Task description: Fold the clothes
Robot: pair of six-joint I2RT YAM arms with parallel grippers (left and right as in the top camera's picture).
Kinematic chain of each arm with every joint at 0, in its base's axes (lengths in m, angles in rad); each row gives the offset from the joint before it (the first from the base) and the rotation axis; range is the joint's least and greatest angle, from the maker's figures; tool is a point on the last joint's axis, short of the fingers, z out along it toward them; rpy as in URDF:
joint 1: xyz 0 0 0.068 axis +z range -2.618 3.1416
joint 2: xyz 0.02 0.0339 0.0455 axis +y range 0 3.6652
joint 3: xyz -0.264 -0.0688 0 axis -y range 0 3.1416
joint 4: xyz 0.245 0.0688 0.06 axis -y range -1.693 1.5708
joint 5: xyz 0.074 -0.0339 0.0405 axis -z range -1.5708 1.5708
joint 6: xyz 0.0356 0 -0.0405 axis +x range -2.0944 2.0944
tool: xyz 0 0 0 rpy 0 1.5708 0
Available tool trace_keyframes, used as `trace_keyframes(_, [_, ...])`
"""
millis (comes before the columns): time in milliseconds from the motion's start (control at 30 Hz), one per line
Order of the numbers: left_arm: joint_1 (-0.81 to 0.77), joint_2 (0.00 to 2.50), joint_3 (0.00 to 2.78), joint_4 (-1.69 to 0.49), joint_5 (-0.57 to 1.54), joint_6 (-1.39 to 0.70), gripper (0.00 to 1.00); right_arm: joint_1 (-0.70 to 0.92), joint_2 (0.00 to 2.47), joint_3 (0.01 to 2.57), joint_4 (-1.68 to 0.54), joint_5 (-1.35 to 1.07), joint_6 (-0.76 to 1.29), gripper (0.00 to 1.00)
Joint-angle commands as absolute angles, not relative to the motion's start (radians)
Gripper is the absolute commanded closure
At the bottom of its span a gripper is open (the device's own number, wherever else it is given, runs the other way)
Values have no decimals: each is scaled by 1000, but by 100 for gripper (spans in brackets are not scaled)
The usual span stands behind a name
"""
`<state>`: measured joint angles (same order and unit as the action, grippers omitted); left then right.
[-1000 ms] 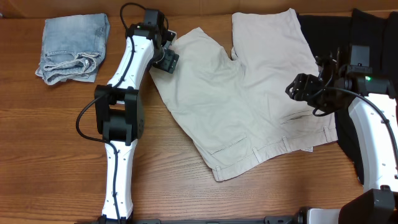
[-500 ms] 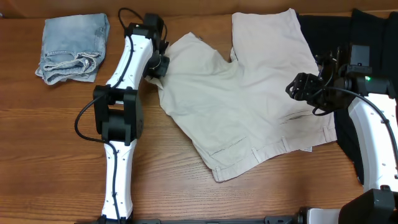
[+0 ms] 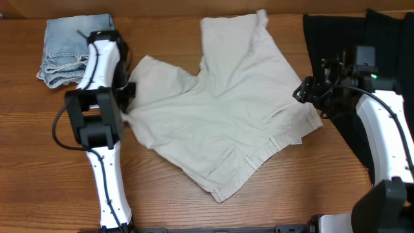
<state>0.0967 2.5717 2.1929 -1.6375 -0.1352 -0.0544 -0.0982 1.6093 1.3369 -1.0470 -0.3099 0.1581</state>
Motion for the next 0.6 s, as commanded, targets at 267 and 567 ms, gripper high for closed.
trace_keyframes(267, [158, 2592, 1905, -1574, -166, -75, 70, -33, 1844, 1346, -1036, -254, 259, 27])
trace_keyframes(567, [98, 2589, 1933, -1500, -62, 23, 0, -4, 1935, 1346, -1009, -255, 263, 30])
